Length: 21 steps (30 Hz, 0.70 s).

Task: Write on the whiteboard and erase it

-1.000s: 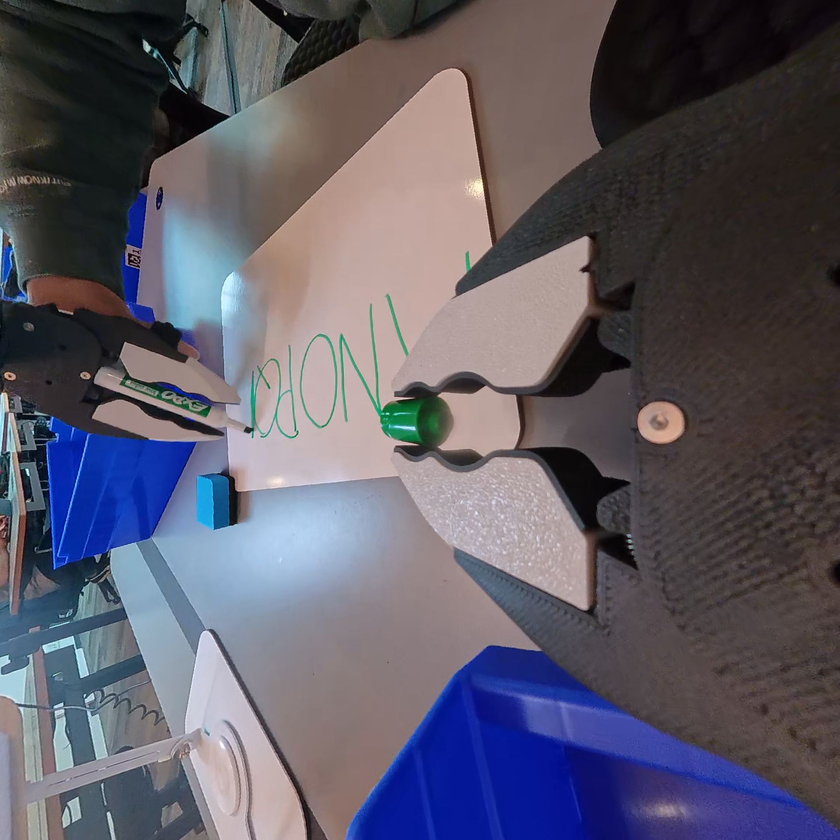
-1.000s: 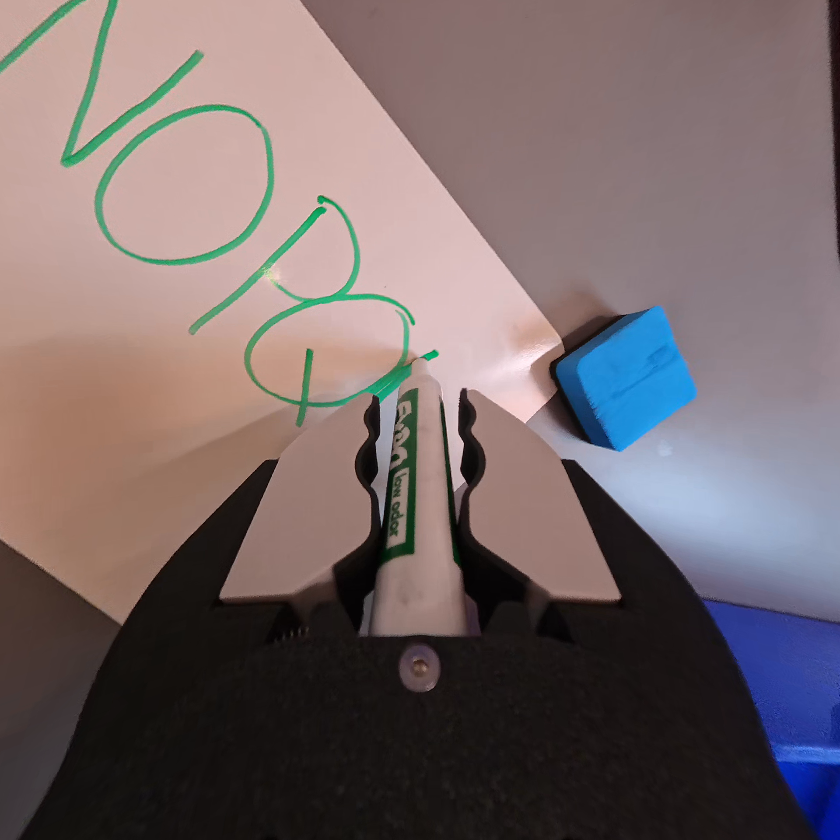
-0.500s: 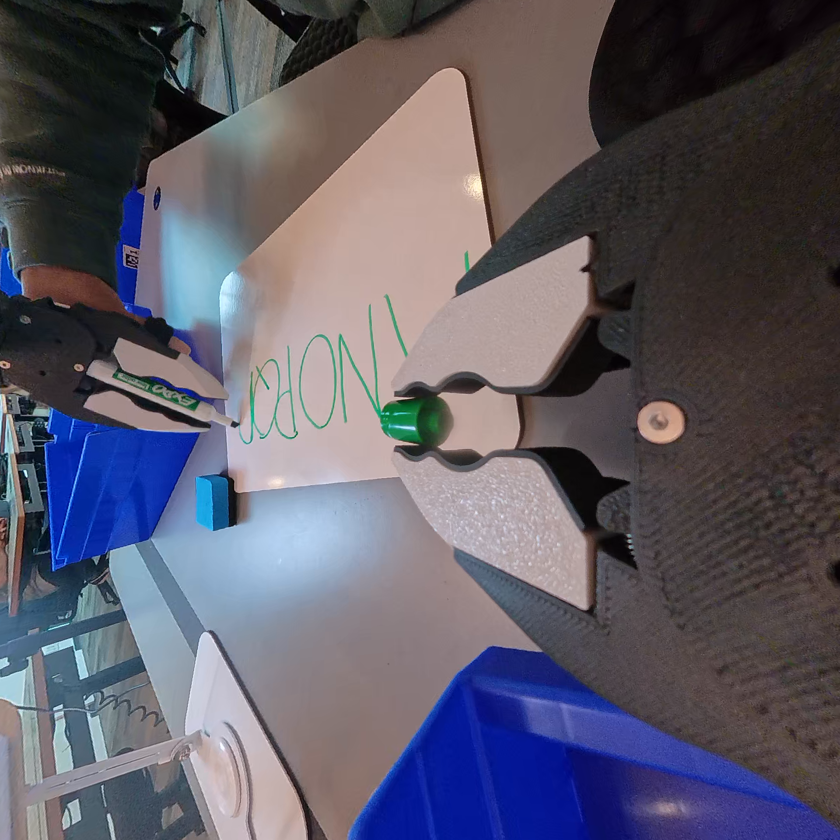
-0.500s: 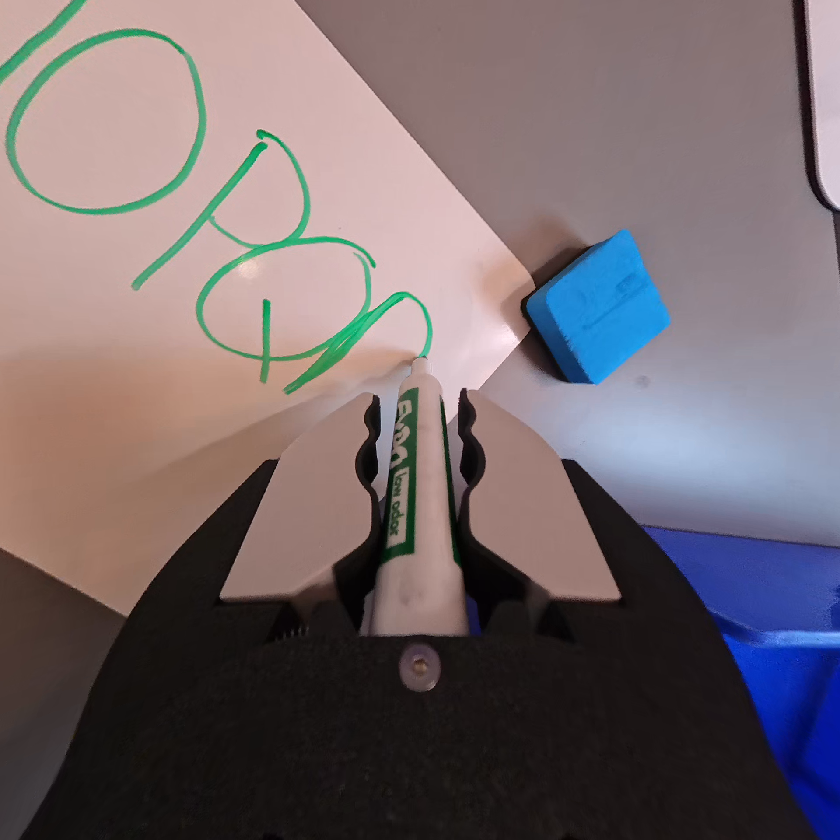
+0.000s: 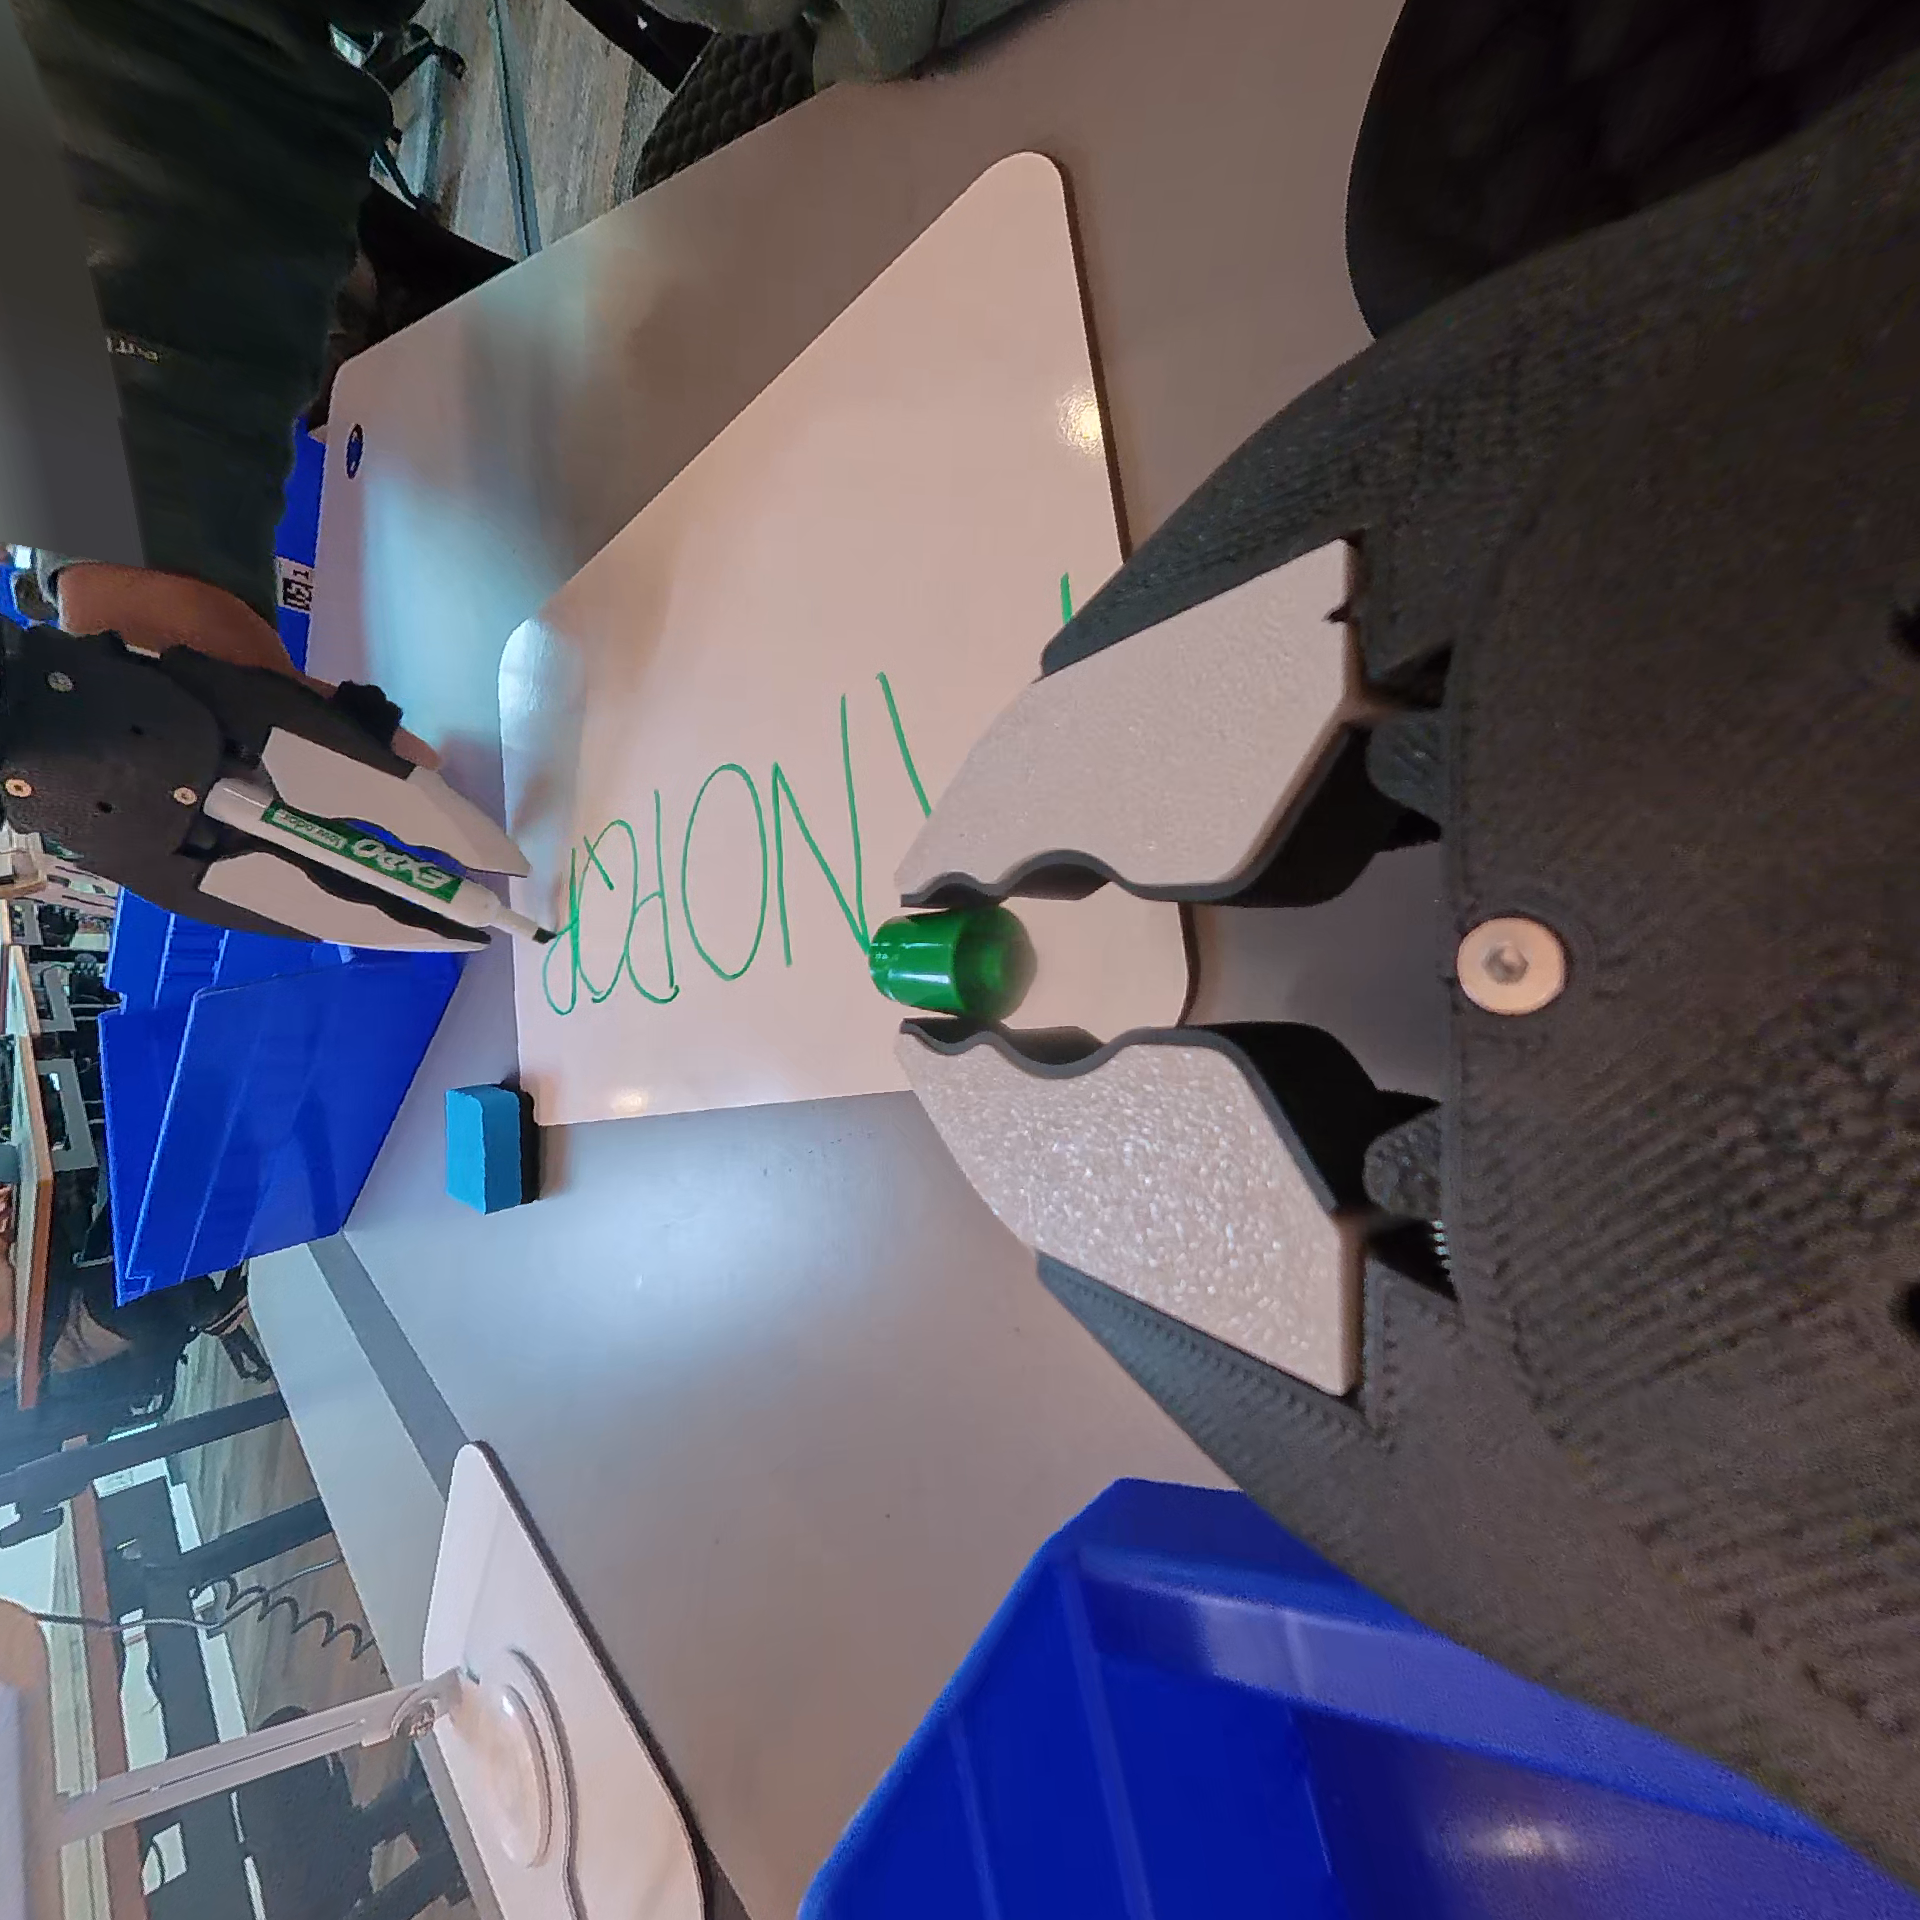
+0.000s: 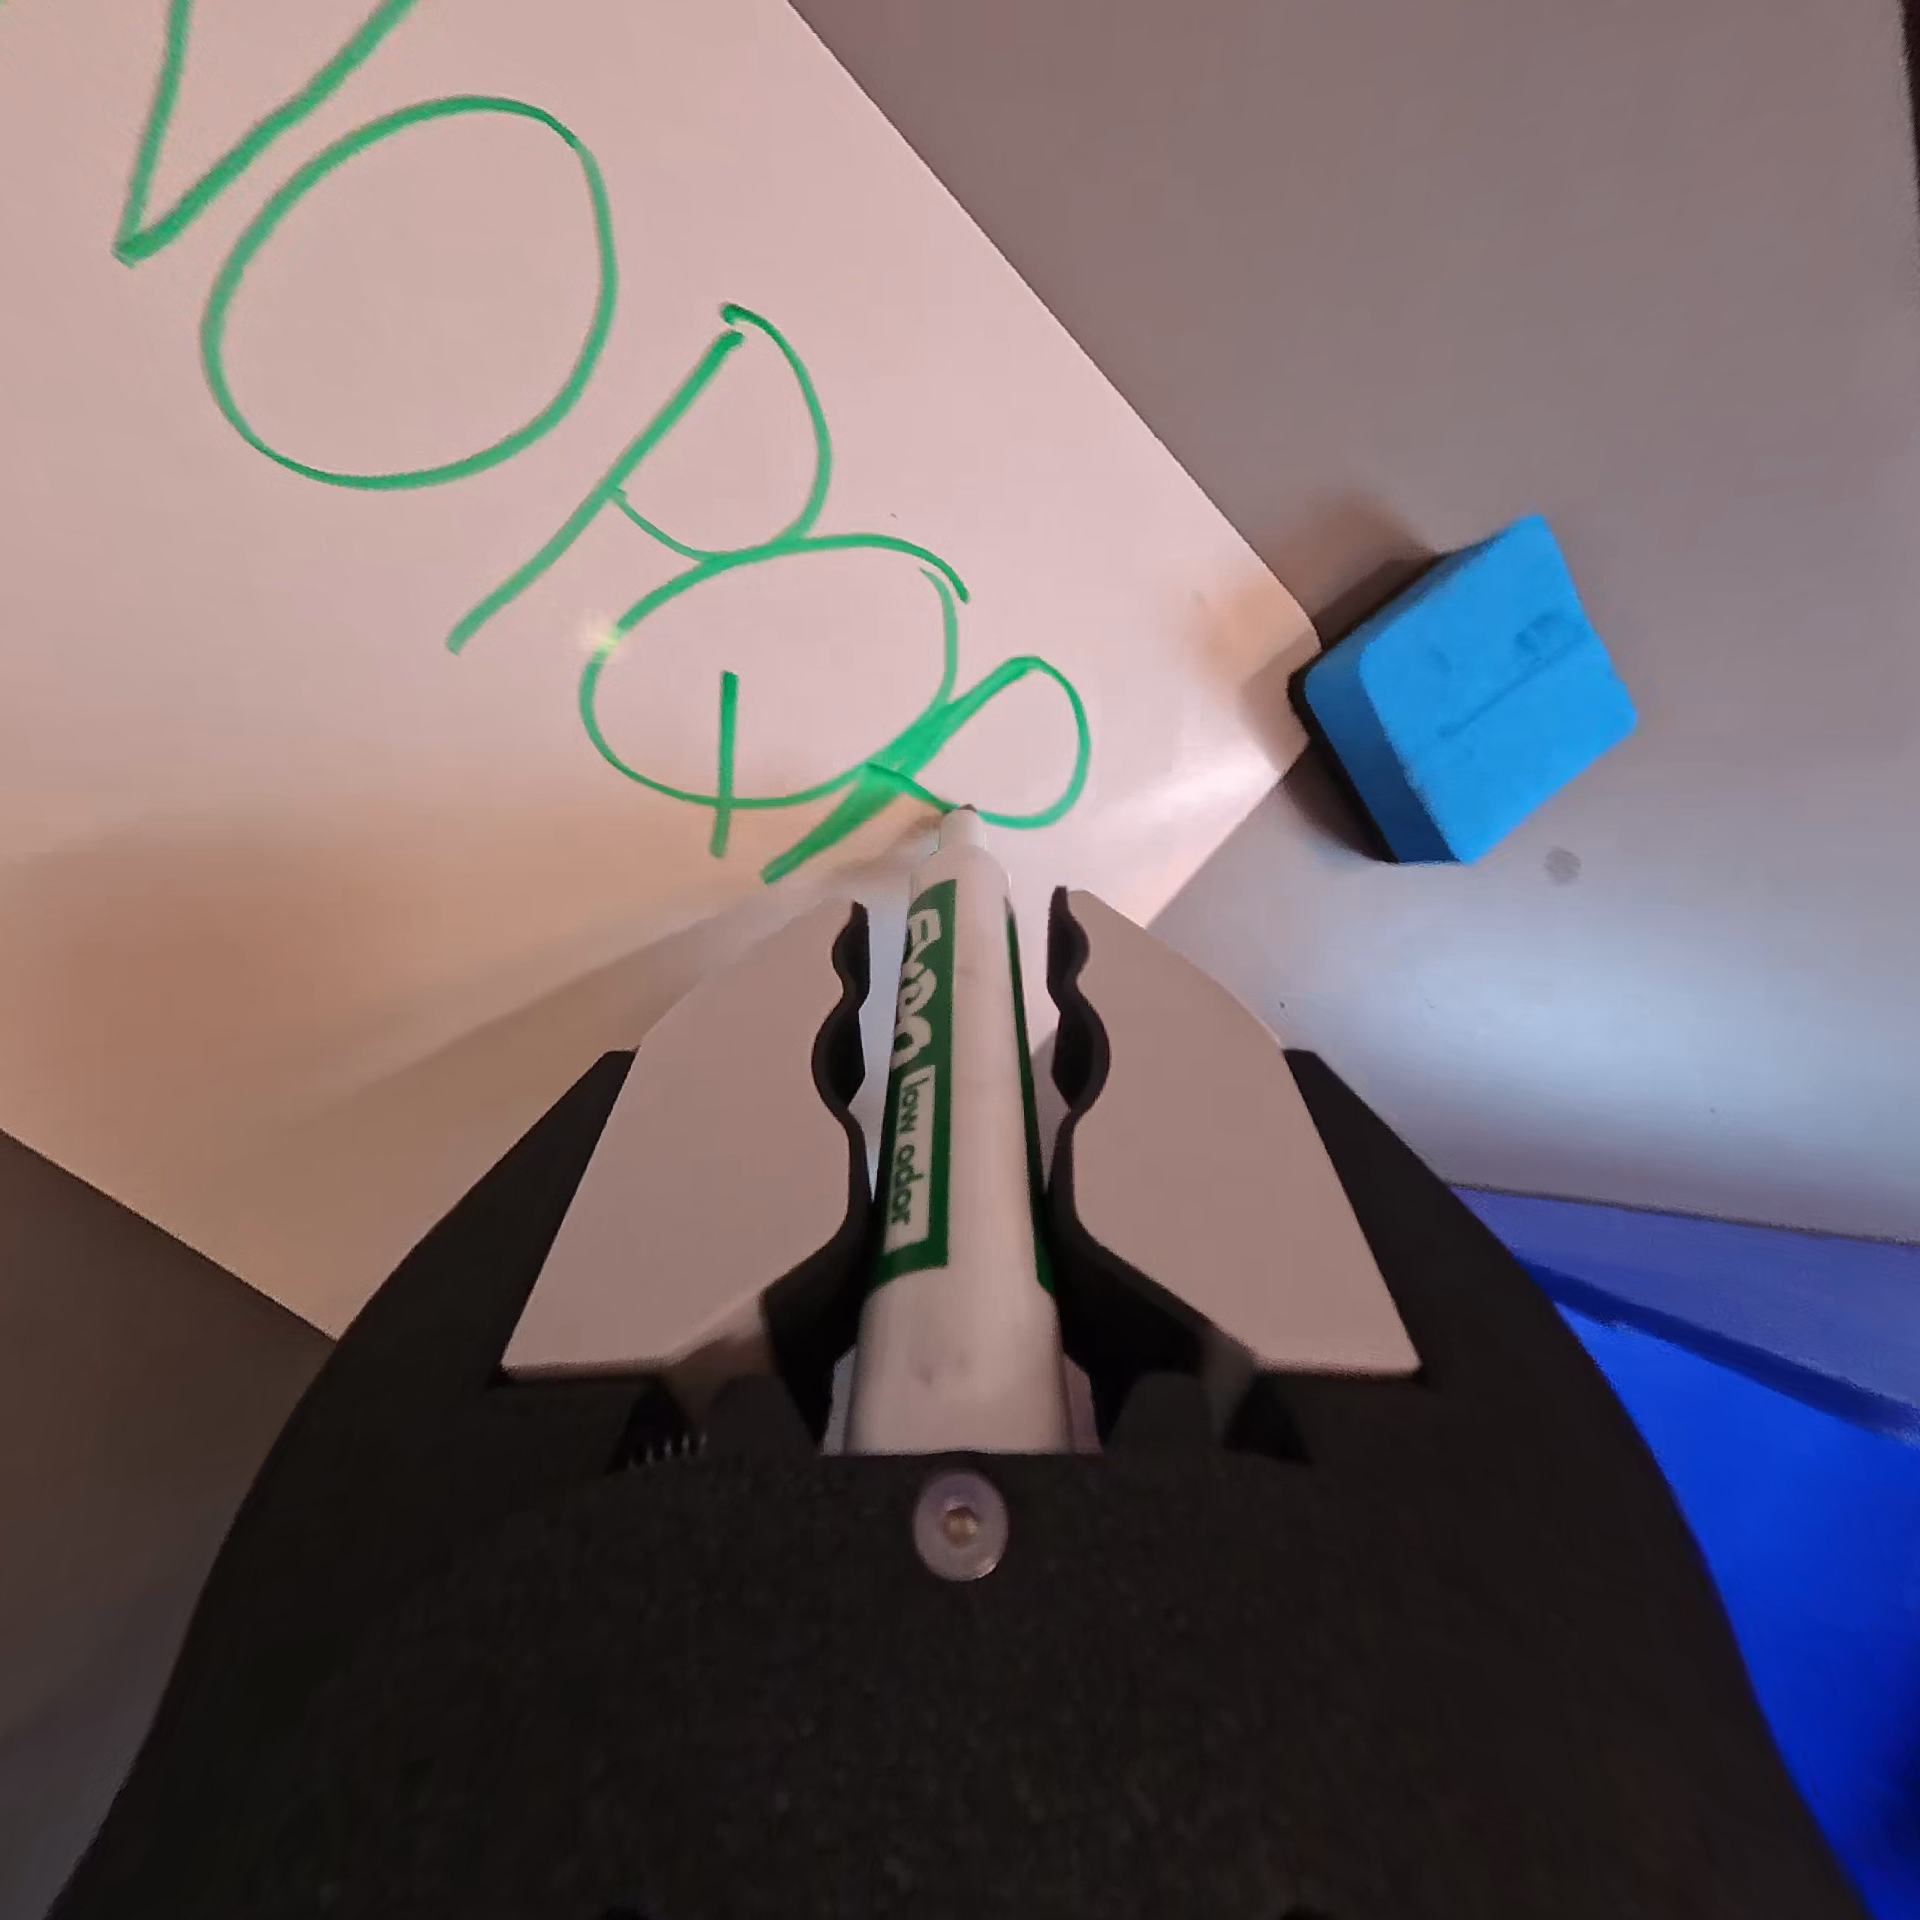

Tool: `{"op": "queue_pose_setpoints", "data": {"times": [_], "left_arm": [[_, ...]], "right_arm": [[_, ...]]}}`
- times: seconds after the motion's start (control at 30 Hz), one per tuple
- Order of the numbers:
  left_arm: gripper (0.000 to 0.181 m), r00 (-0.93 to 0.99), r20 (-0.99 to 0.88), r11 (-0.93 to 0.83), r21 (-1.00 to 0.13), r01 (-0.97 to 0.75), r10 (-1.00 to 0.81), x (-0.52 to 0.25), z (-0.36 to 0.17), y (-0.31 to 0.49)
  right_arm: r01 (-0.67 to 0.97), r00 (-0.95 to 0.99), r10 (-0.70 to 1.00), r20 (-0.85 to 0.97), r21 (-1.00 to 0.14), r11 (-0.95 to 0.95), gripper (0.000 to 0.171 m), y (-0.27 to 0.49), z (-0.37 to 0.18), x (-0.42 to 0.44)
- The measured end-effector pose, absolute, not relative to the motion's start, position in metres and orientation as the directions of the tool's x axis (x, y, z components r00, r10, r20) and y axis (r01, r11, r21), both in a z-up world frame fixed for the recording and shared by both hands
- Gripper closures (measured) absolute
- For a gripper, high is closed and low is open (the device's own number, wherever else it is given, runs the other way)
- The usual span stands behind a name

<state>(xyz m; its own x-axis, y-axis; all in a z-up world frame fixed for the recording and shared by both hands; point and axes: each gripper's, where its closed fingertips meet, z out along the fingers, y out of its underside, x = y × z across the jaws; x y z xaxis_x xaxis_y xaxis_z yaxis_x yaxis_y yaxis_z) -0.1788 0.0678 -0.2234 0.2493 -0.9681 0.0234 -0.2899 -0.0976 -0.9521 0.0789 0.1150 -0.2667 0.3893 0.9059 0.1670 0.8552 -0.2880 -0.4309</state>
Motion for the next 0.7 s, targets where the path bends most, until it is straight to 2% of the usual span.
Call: {"op": "queue_pose_setpoints", "data": {"times": [0.57, 0.7], "left_arm": [[0.161, 0.255, 0.03, -0.105, -0.953, -0.285, -0.967, -0.179, -0.224, 0.07], [0.161, 0.259, 0.025, -0.1, -0.955, -0.279, -0.966, -0.179, -0.222, 0.07]], "right_arm": [[0.827, 0.453, 0.879, 0.151, -0.44, -0.35, 0.137, 0.092, -0.266, 0.11], [0.772, 0.474, 0.865, 0.164, -0.549, -0.319, 0.137, 0.097, -0.244, 0.099]]}}
